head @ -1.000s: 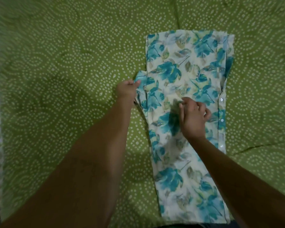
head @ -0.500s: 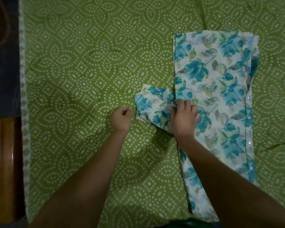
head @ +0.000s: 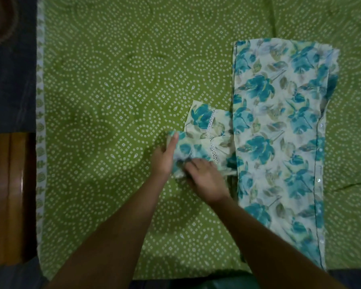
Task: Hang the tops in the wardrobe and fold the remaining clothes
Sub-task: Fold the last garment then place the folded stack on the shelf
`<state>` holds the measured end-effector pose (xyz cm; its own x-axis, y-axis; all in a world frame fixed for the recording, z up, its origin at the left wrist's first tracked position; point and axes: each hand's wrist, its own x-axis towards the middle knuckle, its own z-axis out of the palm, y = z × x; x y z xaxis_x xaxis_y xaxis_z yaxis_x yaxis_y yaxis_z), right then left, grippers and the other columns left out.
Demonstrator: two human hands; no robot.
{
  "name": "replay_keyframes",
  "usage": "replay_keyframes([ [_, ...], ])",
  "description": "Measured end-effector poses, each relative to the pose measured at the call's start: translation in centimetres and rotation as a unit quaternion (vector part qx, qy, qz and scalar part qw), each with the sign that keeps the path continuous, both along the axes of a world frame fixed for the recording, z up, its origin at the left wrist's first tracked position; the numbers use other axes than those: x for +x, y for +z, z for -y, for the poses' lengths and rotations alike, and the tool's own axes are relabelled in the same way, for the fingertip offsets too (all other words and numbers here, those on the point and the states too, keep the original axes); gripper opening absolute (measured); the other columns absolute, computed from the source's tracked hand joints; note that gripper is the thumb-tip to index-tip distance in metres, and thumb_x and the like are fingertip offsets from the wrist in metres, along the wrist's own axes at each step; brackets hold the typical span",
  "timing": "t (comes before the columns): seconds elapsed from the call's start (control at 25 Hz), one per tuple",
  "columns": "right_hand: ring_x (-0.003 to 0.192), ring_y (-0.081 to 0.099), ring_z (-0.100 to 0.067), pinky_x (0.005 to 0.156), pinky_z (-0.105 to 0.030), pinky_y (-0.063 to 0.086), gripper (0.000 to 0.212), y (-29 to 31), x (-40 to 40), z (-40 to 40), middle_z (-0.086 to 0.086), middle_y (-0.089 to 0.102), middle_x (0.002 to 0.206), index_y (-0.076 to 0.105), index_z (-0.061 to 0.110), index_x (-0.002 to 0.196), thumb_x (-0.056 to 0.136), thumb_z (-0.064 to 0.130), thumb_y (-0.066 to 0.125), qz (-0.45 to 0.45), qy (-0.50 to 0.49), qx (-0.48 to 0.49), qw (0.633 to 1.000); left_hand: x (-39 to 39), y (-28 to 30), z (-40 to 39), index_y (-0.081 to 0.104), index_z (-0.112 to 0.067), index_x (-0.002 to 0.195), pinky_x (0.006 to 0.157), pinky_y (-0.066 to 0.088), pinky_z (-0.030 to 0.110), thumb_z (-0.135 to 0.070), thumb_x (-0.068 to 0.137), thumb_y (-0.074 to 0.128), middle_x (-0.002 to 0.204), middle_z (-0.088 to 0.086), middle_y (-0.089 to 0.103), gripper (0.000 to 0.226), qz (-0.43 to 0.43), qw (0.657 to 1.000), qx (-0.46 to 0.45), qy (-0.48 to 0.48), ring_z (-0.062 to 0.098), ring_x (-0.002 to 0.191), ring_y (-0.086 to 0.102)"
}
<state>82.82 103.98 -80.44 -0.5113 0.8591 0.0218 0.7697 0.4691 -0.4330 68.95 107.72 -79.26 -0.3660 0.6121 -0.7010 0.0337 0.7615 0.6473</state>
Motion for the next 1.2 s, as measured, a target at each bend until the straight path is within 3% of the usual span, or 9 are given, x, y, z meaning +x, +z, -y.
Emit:
replay_keyframes([
  [0.44, 0.096, 0.057, -0.024, 0.076, -0.034, 0.049, 0.054, -1.8, -2.7, 3.3, -0.007, 0.058, 0.111, 0.051, 0.012, 0.119, 0.08, 0.05, 0.048, 0.041, 0.081, -0.053, 0.994, -2.7, -2.1, 4.7, 0.059, 0.002, 0.104, 0.065, 0.042, 0.035, -0.032, 0.1, 0.042, 0.092, 0.027, 0.066, 0.038, -0.346, 0.918, 0.029, -0.192, 0.038, 0.079, 0.063],
  [0.56, 0.109, 0.045, -0.025, 0.086, -0.039, 0.042, 0.087, -0.9, -2.2, 2.0, -0.009, 0.048, 0.133, 0.034, 0.011, 0.144, 0.076, 0.062, 0.052, 0.175, -0.009, -0.071, 0.982, -2.7, -1.1, 3.7, 0.063, 0.002, 0.104, 0.058, 0.039, 0.021, -0.026, 0.099, 0.048, 0.093, 0.021, 0.068, 0.032, -0.225, 0.966, 0.081, -0.102, 0.021, 0.07, 0.061],
  [0.68, 0.129, 0.041, -0.025, 0.104, -0.043, 0.033, 0.071, 0.2, -2.7, 0.1, -0.008, 0.04, 0.146, 0.02, 0.017, 0.152, 0.09, 0.032, 0.051, 0.054, -0.114, -0.166, 0.978, -2.0, 0.1, 1.2, 0.065, -0.002, 0.094, 0.055, 0.044, 0.015, -0.028, 0.1, 0.046, 0.086, 0.012, 0.065, 0.033, -0.056, 0.994, 0.089, -0.016, 0.011, 0.066, 0.057],
  [0.72, 0.128, 0.044, -0.022, 0.107, -0.04, 0.033, 0.062, 1.4, -2.6, -0.8, -0.006, 0.047, 0.142, 0.025, 0.019, 0.151, 0.094, 0.023, 0.048, -0.075, -0.182, -0.253, 0.947, -1.9, 0.2, 0.1, 0.064, -0.004, 0.092, 0.056, 0.044, 0.021, -0.032, 0.101, 0.042, 0.084, 0.01, 0.064, 0.037, -0.071, 0.994, 0.086, 0.008, 0.015, 0.069, 0.057],
  [0.8, 0.121, 0.054, -0.022, 0.105, -0.039, 0.041, 0.04, 3.3, -1.2, -2.6, -0.005, 0.058, 0.13, 0.047, 0.016, 0.138, 0.099, 0.019, 0.044, -0.351, -0.359, -0.423, 0.755, -1.5, 0.3, -2.2, 0.064, -0.006, 0.095, 0.059, 0.04, 0.023, -0.036, 0.102, 0.039, 0.086, 0.008, 0.063, 0.04, -0.146, 0.987, 0.063, 0.014, 0.021, 0.078, 0.057],
  [0.88, 0.118, 0.058, -0.027, 0.102, -0.041, 0.044, 0.033, 4.4, 1.5, -4.1, -0.009, 0.063, 0.124, 0.057, 0.013, 0.125, 0.1, 0.028, 0.043, -0.54, -0.421, -0.46, 0.566, -0.6, -0.3, -4.4, 0.066, -0.006, 0.103, 0.066, 0.041, 0.022, -0.035, 0.097, 0.051, 0.097, 0.01, 0.067, 0.033, -0.218, 0.969, 0.029, -0.108, 0.025, 0.088, 0.062],
  [0.96, 0.124, 0.053, -0.028, 0.106, -0.044, 0.04, 0.043, 5.1, 3.8, -5.1, -0.013, 0.058, 0.132, 0.052, 0.009, 0.132, 0.1, 0.035, 0.041, -0.641, -0.416, -0.445, 0.468, 1.6, -1.3, -6.5, 0.066, -0.008, 0.104, 0.072, 0.045, 0.027, -0.037, 0.089, 0.063, 0.103, 0.01, 0.069, 0.033, -0.223, 0.944, 0.011, -0.243, 0.027, 0.095, 0.064],
  [1.08, 0.124, 0.054, -0.026, 0.107, -0.042, 0.04, 0.048, 5.8, 5.0, -5.8, -0.012, 0.058, 0.133, 0.051, 0.01, 0.135, 0.098, 0.039, 0.043, -0.635, -0.472, -0.401, 0.463, 5.4, -1.4, -8.5, 0.063, -0.006, 0.111, 0.071, 0.042, 0.03, -0.037, 0.092, 0.056, 0.113, 0.012, 0.066, 0.037, -0.251, 0.922, -0.002, -0.295, 0.03, 0.102, 0.062],
  [1.2, 0.114, 0.049, -0.002, 0.094, -0.007, 0.04, 0.048, 6.9, 4.5, -4.9, 0.01, 0.054, 0.13, 0.05, 0.019, 0.135, 0.095, 0.046, 0.048, -0.524, -0.539, -0.302, 0.586, 5.6, -0.6, -7.4, 0.059, -0.004, 0.114, 0.071, 0.039, 0.028, -0.033, 0.101, 0.042, 0.113, 0.016, 0.064, 0.036, -0.281, 0.936, 0.046, -0.206, 0.027, 0.098, 0.061],
])
